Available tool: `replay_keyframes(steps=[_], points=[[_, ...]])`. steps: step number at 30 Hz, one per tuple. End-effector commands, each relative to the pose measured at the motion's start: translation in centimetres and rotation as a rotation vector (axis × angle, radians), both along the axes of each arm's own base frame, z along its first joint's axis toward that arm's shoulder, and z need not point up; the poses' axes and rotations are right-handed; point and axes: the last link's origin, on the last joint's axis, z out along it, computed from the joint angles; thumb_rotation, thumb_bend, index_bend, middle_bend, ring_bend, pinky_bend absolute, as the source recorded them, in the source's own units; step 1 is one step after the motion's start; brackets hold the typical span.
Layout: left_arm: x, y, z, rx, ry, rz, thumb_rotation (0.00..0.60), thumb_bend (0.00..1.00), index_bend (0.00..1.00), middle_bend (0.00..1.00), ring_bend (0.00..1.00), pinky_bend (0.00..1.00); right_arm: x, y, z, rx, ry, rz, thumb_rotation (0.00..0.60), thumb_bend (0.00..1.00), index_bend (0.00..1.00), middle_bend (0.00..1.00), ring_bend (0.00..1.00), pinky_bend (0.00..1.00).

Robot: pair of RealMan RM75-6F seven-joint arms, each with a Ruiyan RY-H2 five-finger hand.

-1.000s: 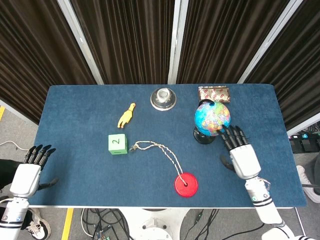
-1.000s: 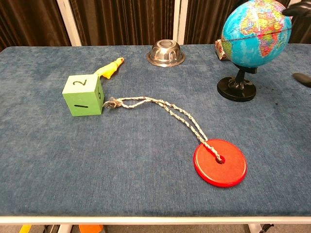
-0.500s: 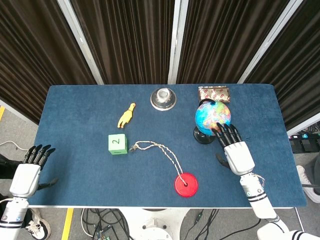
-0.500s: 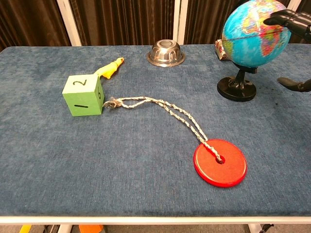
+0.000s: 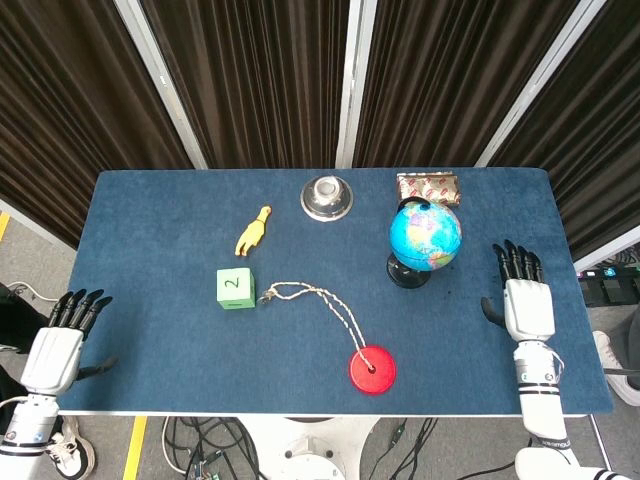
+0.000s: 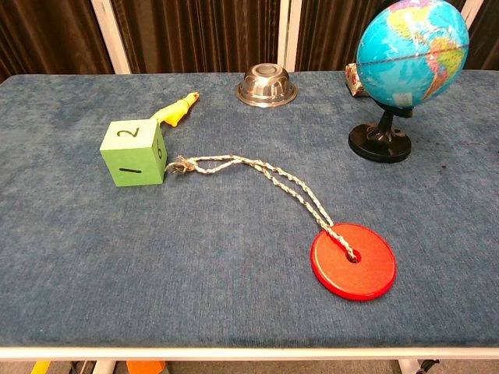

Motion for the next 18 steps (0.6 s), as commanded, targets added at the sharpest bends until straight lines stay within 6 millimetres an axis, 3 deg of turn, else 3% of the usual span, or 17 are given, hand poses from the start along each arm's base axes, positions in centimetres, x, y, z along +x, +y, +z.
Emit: replay_keyframes(steps=[1, 10, 18], points=[[0.0, 0.0, 0.0, 0.0, 0.0, 0.0, 0.6, 0.0, 0.14, 0.09, 0.02, 0.05, -0.1, 0.6, 0.4, -0.015, 0.009, 0.023, 0.6, 0.21, 0.0, 0.0, 0.0, 0.0], [0.2, 0.0, 0.2, 0.011, -0.003, -0.003, 0.6, 0.0, 0.14, 0.09, 0.02, 0.05, -1.2, 4.4, -0.1, 0.103, 0.09, 0.209, 0.6, 0.21, 0.0, 0.0, 0.0, 0.0], [0.3, -0.2, 0.6, 0.02, -0.002, -0.003, 0.6, 0.0, 0.14, 0.09, 0.02, 0.05, -3.4, 8.5, 0.1, 0.14, 0.162, 0.194, 0.6, 0.21, 0.0, 0.0, 0.0, 0.0]])
